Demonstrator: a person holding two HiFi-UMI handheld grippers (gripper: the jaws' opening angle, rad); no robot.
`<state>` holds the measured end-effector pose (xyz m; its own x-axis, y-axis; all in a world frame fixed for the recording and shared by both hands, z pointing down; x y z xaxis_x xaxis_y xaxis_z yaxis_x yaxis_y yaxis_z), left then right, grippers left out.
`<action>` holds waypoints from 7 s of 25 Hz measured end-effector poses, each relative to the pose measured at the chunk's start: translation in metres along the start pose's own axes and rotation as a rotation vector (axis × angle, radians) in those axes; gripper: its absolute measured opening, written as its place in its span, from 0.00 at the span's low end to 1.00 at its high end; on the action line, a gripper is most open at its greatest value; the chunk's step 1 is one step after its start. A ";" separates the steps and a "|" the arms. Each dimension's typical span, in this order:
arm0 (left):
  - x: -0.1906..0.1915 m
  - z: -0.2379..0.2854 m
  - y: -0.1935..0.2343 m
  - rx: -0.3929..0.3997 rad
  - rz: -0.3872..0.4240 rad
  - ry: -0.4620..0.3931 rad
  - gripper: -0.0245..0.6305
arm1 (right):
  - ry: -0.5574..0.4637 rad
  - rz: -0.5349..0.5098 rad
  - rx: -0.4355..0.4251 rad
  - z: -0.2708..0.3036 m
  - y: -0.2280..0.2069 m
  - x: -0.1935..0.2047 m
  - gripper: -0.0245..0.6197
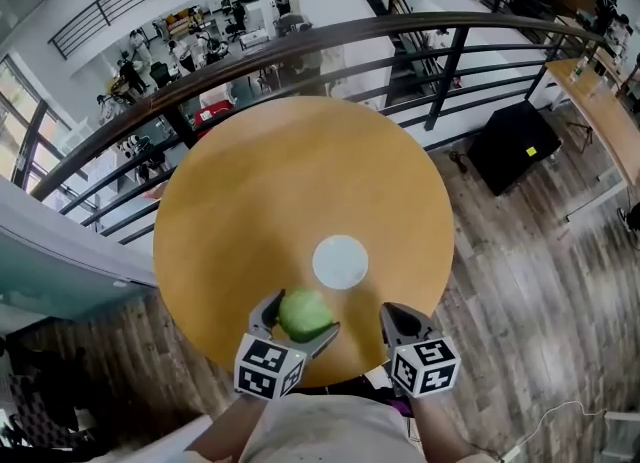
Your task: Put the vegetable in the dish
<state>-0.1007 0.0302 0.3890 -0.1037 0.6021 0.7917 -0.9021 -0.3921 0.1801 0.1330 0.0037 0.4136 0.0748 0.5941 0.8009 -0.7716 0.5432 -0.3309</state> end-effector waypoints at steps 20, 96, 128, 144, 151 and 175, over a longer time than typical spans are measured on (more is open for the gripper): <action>-0.008 0.093 0.033 0.043 0.081 0.092 0.78 | 0.025 0.087 0.077 0.044 -0.037 0.002 0.06; 0.051 0.296 0.059 0.021 0.136 0.377 0.78 | 0.104 0.248 0.066 0.102 -0.109 0.064 0.06; 0.009 0.067 0.024 -0.008 0.094 0.160 0.14 | 0.055 0.080 0.030 0.024 -0.013 0.021 0.06; 0.017 -0.016 0.002 -0.058 -0.030 0.004 0.07 | 0.013 0.003 0.005 -0.006 0.048 0.000 0.06; 0.015 -0.025 0.003 -0.073 -0.024 -0.003 0.07 | -0.003 0.006 -0.006 -0.005 0.052 -0.004 0.06; 0.019 -0.027 0.003 -0.096 -0.029 0.000 0.07 | 0.005 -0.026 -0.013 -0.005 0.057 -0.007 0.06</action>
<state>-0.1169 0.0588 0.3888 -0.0767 0.6120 0.7872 -0.9407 -0.3060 0.1463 0.0915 0.0335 0.3872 0.0977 0.5830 0.8066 -0.7609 0.5661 -0.3171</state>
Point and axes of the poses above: the fingertips, and each gripper's own axes: z forward along the fingers, y to its left, x out of its underside, the point moved 10 cm from there along -z, backward along the fingers, and after that the axes turned 3 degrees about -x, right-handed, at the moved point
